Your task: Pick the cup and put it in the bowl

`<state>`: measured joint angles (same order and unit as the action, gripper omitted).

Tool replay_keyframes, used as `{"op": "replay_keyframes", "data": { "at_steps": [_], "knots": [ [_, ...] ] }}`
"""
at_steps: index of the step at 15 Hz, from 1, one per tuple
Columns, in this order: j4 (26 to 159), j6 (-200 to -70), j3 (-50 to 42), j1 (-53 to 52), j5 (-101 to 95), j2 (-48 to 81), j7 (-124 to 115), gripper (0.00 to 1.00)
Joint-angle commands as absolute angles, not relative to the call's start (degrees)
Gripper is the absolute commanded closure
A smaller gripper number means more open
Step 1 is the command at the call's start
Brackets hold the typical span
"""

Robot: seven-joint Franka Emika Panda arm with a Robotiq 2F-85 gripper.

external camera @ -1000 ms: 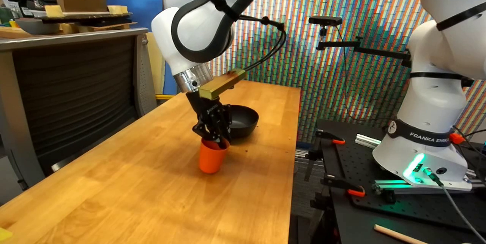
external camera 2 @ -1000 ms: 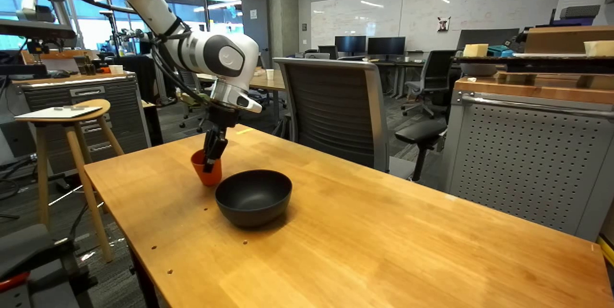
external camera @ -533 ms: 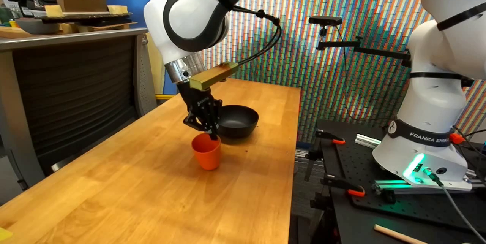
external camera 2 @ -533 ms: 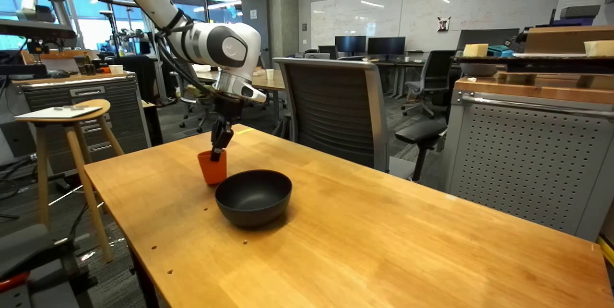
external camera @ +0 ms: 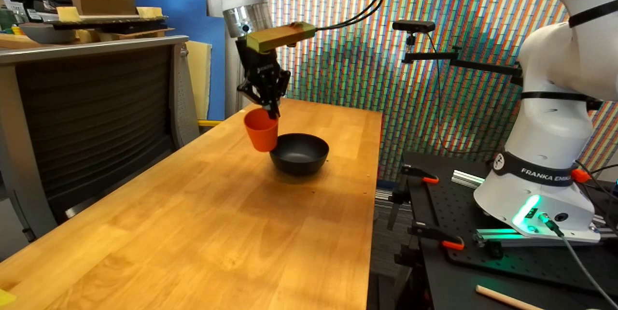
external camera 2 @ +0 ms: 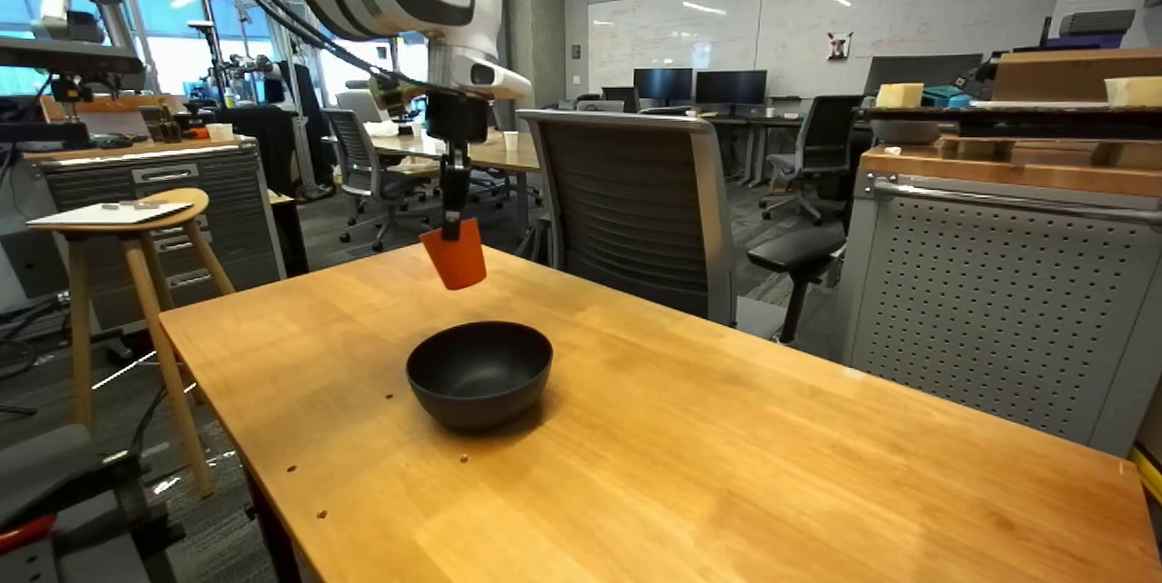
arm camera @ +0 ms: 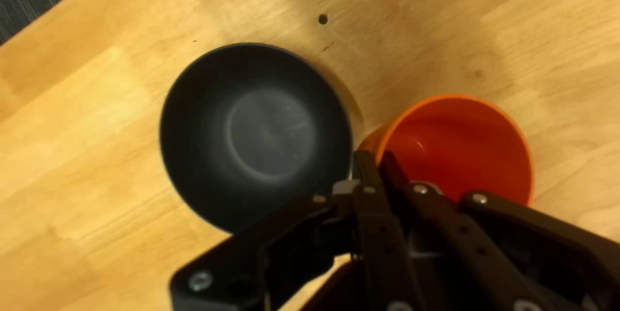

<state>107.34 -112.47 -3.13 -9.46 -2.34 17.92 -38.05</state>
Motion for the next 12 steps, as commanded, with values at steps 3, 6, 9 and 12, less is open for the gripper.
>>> {"op": "replay_keyframes", "data": {
  "at_steps": [3,6,9,12],
  "knots": [
    [115.46,-112.07,-4.04,-6.28,-3.59,10.97,-45.33,0.99],
    [116.95,-113.25,-4.17,-4.30,-2.86,13.06,-45.73,0.99],
    [117.50,-114.11,-4.69,-2.74,-2.62,16.02,-45.98,0.99],
    [117.54,-116.06,-5.12,-0.71,-0.28,18.70,-43.96,0.99]
  ]
}}
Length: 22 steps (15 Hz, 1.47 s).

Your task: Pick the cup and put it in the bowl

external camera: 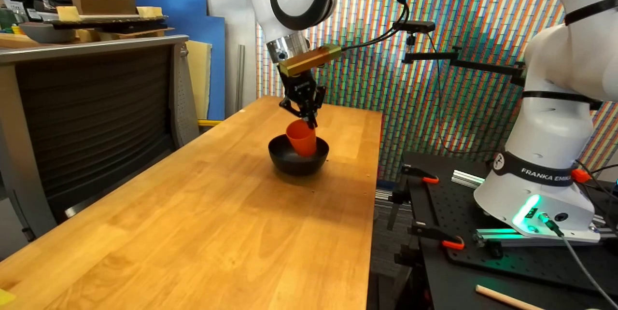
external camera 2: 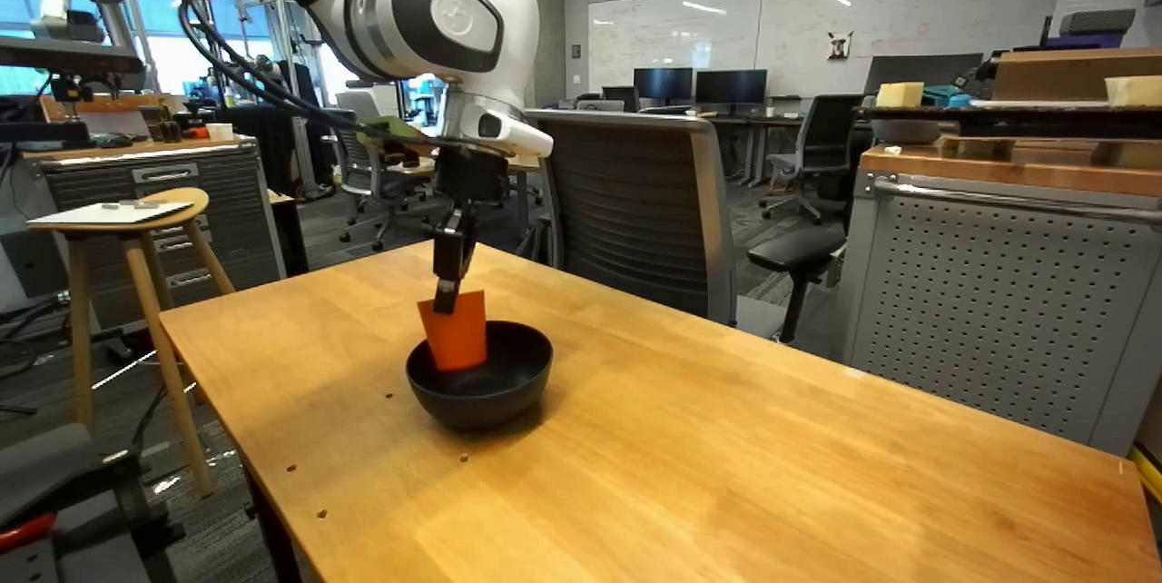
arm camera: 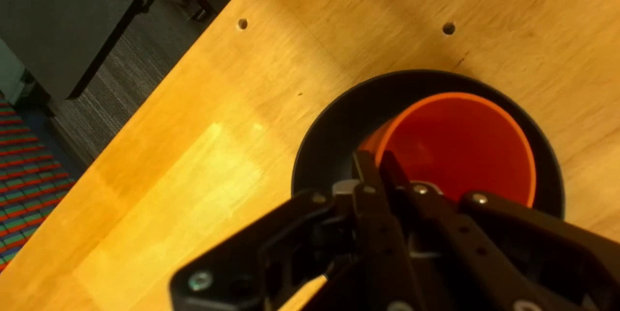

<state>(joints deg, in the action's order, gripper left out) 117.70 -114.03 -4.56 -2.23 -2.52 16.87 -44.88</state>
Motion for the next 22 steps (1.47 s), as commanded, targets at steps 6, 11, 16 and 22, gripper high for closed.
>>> {"op": "replay_keyframes", "data": {
  "at_steps": [6,11,16,22],
  "knots": [
    [116.00,-121.03,-4.95,2.66,7.20,23.57,-38.79,0.95],
    [121.03,-121.48,-5.10,0.65,7.26,15.58,-38.48,0.46],
    [124.62,-116.54,-3.73,-3.24,-1.62,2.25,-40.89,0.08],
    [119.36,-95.40,4.55,-6.40,-2.63,-6.98,-32.18,0.00]
  ]
}}
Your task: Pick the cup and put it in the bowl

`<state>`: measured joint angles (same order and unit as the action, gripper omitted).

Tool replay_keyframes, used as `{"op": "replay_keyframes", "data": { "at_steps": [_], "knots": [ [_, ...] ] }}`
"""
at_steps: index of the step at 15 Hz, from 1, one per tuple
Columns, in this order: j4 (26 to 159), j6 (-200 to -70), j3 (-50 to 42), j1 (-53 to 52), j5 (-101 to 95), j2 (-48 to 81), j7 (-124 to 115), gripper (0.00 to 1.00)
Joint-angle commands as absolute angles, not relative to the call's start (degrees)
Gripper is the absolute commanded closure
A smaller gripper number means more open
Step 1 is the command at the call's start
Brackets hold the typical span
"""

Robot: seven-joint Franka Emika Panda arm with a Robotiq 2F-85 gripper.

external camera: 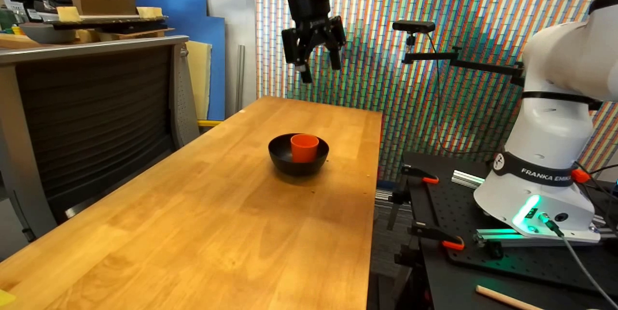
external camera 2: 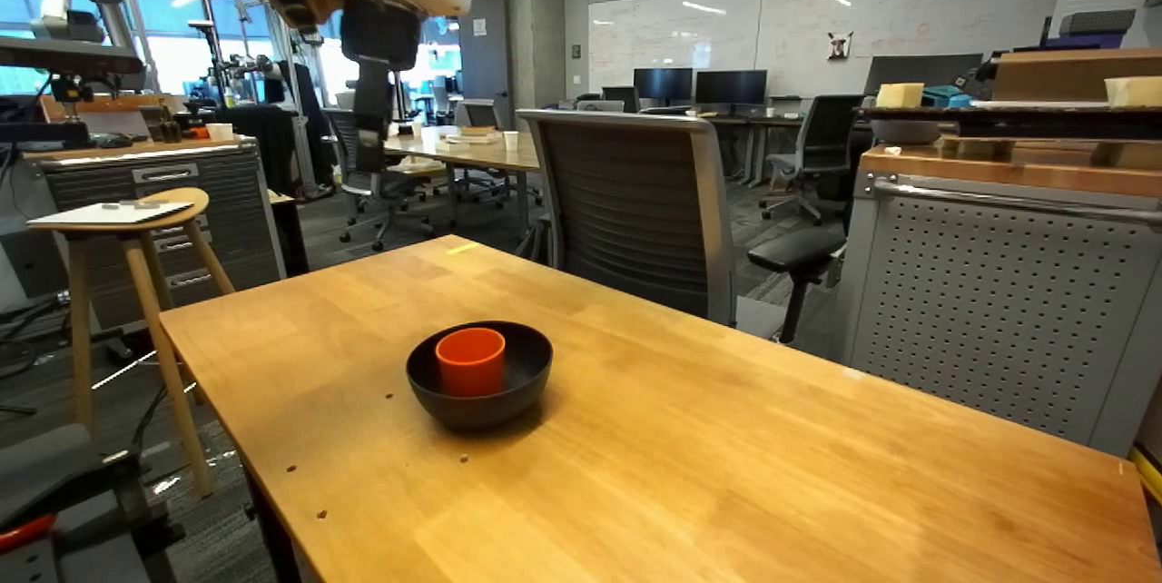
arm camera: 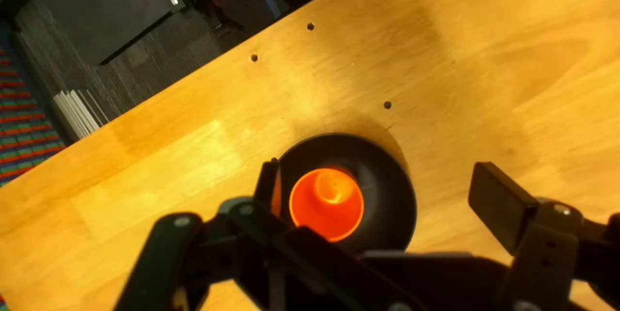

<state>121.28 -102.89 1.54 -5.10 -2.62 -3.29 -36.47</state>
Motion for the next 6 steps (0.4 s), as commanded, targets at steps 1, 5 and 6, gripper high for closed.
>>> {"op": "replay_keyframes", "data": {
  "at_steps": [1,5,6],
  "knots": [
    [118.67,-93.53,5.76,-6.95,-2.46,-7.67,-30.55,0.00],
    [120.33,-96.88,6.23,-5.76,-2.53,-6.89,-34.11,0.00],
    [120.39,-96.96,5.93,-5.45,-2.54,-6.45,-34.10,0.00]
  ]
}}
